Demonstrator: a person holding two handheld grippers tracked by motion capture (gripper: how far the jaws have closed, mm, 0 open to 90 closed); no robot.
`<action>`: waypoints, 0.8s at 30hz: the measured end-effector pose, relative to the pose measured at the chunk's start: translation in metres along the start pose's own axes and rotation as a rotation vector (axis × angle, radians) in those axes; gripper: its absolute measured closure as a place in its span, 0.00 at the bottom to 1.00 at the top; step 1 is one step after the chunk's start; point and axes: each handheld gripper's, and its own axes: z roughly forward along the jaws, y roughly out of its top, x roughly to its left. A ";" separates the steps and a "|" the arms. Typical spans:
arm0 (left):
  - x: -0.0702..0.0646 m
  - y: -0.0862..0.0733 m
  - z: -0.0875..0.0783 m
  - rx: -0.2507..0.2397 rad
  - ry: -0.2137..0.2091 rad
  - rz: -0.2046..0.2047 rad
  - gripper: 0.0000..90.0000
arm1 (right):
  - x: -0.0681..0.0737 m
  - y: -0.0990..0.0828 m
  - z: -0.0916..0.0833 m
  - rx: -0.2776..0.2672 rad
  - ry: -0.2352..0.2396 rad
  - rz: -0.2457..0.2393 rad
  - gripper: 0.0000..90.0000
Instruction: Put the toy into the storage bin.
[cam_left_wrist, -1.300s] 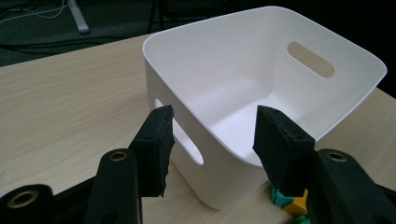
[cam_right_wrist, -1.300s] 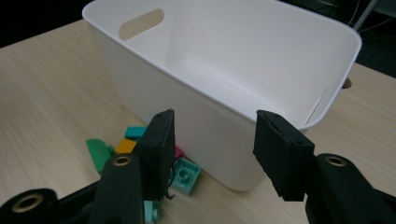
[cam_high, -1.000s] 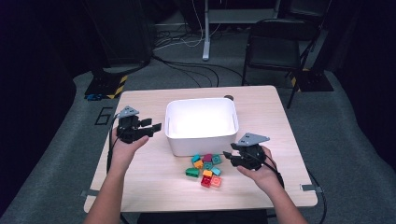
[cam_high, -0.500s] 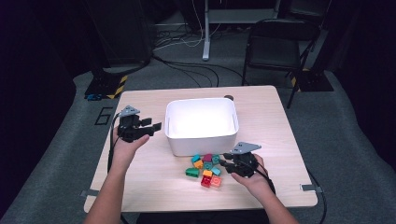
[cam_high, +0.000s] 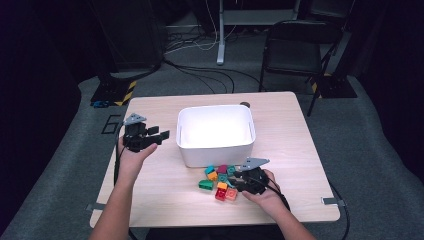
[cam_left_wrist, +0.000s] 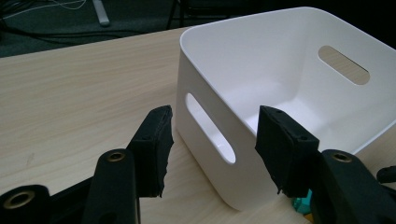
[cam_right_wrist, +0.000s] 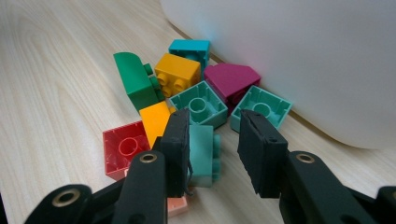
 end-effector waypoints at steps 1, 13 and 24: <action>0.000 0.000 -0.001 0.002 0.001 0.001 0.50 | 0.001 0.000 0.002 0.002 0.005 -0.006 0.70; -0.002 -0.002 0.003 0.012 0.009 0.009 0.50 | 0.003 -0.002 0.012 0.048 0.002 -0.024 0.72; -0.002 -0.002 0.003 0.012 0.012 0.011 0.50 | -0.002 -0.005 0.016 0.075 0.005 -0.014 0.74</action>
